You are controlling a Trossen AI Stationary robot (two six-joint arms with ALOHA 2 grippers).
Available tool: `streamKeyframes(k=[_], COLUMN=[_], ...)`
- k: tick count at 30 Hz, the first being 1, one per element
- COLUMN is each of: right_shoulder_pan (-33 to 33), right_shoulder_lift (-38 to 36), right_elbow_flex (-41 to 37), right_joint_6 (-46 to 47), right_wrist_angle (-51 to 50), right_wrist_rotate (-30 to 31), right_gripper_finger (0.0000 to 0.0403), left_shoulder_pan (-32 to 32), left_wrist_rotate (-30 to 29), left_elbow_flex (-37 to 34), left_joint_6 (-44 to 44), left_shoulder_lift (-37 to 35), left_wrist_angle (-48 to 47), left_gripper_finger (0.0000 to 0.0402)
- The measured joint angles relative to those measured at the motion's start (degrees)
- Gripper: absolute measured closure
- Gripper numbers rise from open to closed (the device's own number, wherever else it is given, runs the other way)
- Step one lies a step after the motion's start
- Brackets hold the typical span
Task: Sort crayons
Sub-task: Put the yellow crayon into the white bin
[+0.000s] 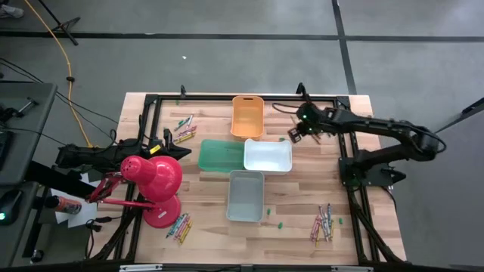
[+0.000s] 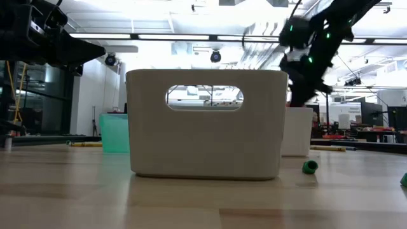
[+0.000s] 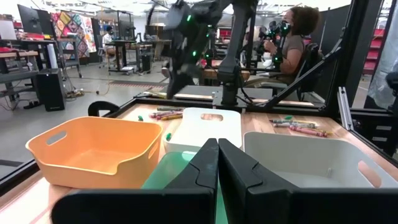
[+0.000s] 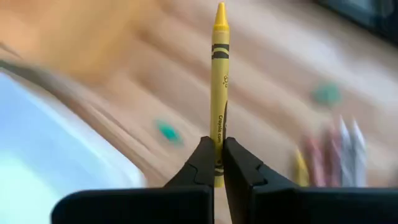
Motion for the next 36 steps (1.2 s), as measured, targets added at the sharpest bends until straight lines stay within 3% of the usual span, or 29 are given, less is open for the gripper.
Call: streamKeyframes(k=[8, 12, 19, 25, 30, 36], right_shoulder_pan=[5.4, 6.47, 9.13, 16.46, 21.51, 22.49], right_shoulder_lift=[-0.27, 2.55, 6.12, 8.92, 10.55, 10.59], right_elbow_flex=[-9.37, -11.94, -10.97, -10.84, -10.84, -10.84], right_joint_6=[-1.91, -1.79, -3.77, -8.8, -12.16, -13.36], right_wrist_angle=[40.12, 51.34, 52.38, 49.96, 45.38, 43.23], right_wrist_rotate=[-2.05, -4.91, -11.98, -19.01, -13.9, -9.11], right_gripper_finger=[0.0401, 0.0401, 0.0401, 0.0401, 0.04, 0.0397], left_shoulder_pan=[0.0, 0.0, 0.02, 0.02, 0.0, 0.0], left_wrist_rotate=[0.0, -0.01, 0.0, 0.0, 0.0, 0.0], left_elbow_flex=[0.0, 0.01, 0.02, 0.01, 0.0, -0.01], left_joint_6=[0.0, 0.0, 0.0, 0.0, 0.0, 0.0], left_shoulder_lift=[0.01, 0.01, 0.01, 0.01, 0.0, 0.01], left_wrist_angle=[0.0, 0.0, -0.02, -0.02, -0.02, 0.0], left_gripper_finger=[0.0398, 0.0398, 0.0398, 0.0398, 0.0398, 0.0398])
